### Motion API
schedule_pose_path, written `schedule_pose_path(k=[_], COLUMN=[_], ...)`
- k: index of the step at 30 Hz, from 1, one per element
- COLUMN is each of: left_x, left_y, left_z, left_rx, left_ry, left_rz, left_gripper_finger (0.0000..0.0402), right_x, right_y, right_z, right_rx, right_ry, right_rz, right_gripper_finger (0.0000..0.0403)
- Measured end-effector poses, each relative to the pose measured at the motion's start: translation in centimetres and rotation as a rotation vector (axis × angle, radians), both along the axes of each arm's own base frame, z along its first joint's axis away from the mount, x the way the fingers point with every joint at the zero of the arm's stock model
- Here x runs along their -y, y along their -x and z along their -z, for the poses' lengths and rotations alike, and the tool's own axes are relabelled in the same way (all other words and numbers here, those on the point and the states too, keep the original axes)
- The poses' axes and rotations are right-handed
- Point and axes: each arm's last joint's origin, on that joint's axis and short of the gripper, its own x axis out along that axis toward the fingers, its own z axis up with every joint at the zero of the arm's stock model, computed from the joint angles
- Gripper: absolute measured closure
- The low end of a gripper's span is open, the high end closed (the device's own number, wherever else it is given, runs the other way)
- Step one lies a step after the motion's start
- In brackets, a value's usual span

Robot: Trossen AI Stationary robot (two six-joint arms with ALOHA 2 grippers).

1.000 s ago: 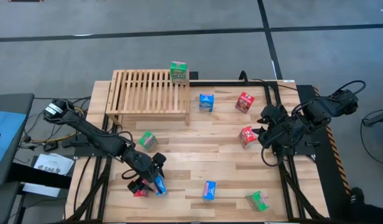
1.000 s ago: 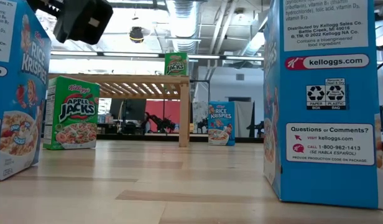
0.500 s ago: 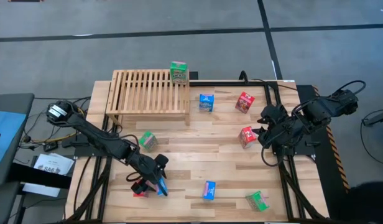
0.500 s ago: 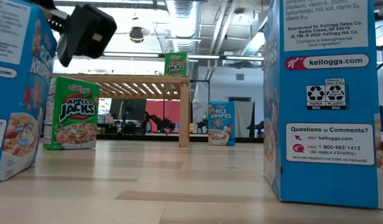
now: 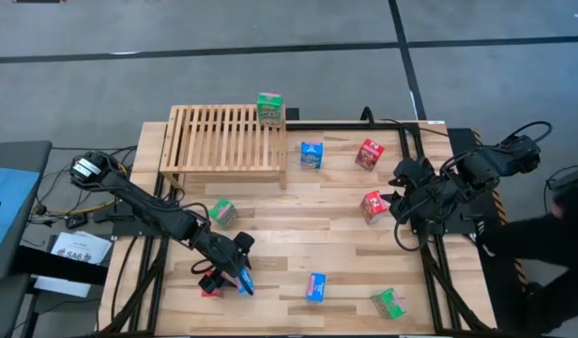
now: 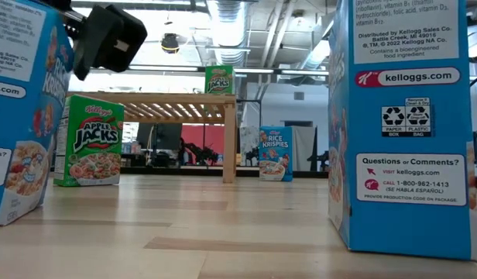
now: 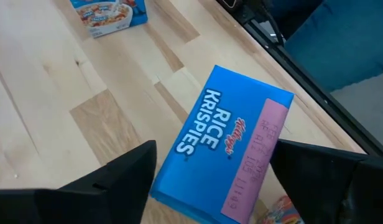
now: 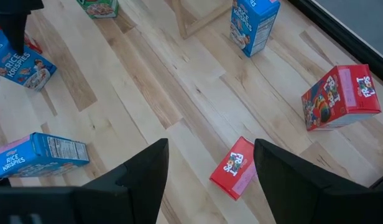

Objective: Stack cereal on shelf
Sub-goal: Put the bottom left blue cereal box on the shelf

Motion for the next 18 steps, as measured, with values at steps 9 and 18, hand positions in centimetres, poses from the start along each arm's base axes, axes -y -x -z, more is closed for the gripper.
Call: schedule_pose_path(k=[9, 18], left_x=[0.02, 0.02], left_y=[0.02, 0.01], left_z=[-0.01, -0.02], left_rx=[-0.034, -0.064], left_ry=[0.047, 0.088], left_rz=[-0.038, -0.08], left_gripper_finger=[0.0192, 0.0203], right_x=[0.0, 0.0], right_y=[0.01, 0.0], right_z=[0.0, 0.0], right_rx=[-0.001, 0.0], right_ry=[0.001, 0.0], right_rz=[0.0, 0.0], right_gripper_finger=[0.0142, 0.0142])
